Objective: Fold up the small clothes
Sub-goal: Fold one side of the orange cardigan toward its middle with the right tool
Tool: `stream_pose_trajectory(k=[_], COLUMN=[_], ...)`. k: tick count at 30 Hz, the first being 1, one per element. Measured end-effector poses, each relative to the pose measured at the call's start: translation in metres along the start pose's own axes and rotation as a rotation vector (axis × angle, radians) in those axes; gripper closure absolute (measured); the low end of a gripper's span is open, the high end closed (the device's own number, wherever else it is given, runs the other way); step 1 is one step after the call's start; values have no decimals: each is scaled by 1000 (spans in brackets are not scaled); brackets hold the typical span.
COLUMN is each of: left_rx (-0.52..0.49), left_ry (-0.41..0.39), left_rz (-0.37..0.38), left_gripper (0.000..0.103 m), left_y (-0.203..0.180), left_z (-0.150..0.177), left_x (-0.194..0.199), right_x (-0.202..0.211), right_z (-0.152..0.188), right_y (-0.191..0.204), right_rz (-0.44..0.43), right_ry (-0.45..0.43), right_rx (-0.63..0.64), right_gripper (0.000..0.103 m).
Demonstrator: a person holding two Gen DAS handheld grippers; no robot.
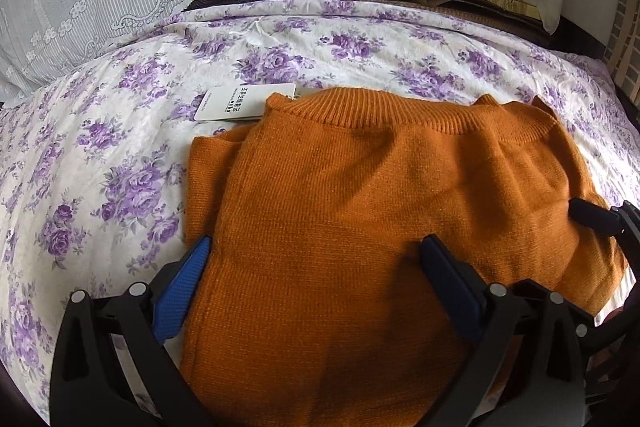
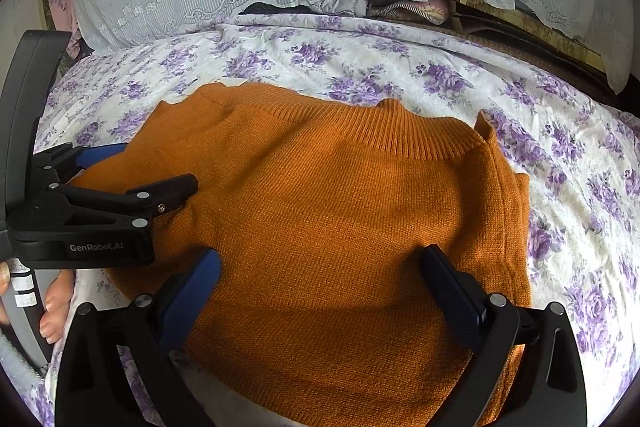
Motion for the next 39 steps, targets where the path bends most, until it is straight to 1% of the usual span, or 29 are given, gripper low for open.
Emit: stream_pose_trajectory(k=[3, 6, 8, 11, 13, 14, 16, 19, 26, 28, 29, 33, 36, 38, 39], left_rx=[19, 74, 120, 195, 226, 231, 220, 182, 73, 59, 58, 62, 73, 80, 83], left_ry=[-23, -52, -43, -18, -13, -13, -13, -18, -23, -16, -13, 17, 25, 17, 7], left_rz=[-3, -13, 4, 24, 28, 25, 12, -2, -37, -45, -46, -48, -51, -52, -52], left_gripper=[4, 4, 4, 4, 4, 4, 4, 4, 4, 4, 4, 4, 4, 4, 4], left_y=[4, 16, 27, 44, 50, 50, 48, 39, 14, 10, 9, 9, 11, 13, 13], left_z=[-1, 0, 3, 12, 17, 20, 25, 34, 55, 60, 62, 70, 71, 70, 69], left_x=[8, 21, 25, 29, 32, 33, 37, 44, 60, 63, 64, 63, 62, 64, 66], right_x=[2, 13, 25, 47, 50, 50, 48, 46, 58, 66, 69, 85, 91, 91, 89], right_z=[0, 1, 2, 9, 15, 20, 28, 42, 60, 68, 71, 85, 94, 95, 94], right_y=[-2, -10, -20, -44, -60, -70, -83, -98, -93, -92, -93, -86, -76, -70, -69], right_rz=[-12, -9, 17, 25, 20, -1, -43, -116, -209, -255, -271, -389, -503, -546, -550], right_ry=[-10, -59, -115, -214, -220, -211, -193, -175, -187, -190, -191, -179, -150, -132, -126], right_rx=[-12, -57, -112, -249, -336, -400, -489, -615, -673, -705, -715, -766, -816, -843, -850], right_gripper=[3, 3, 3, 3, 3, 3, 3, 3, 3, 3, 3, 3, 3, 3, 3])
Point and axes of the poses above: each gripper's, at about its wrist camera, not at the fingertips, and x roughly against the way its jaws point, y to its left, z to its underside, the point moved 3 cm from there along -x, roughly the way its jaws point, and after that the axes turned 1 degree about -y, right-handed, at the moved point
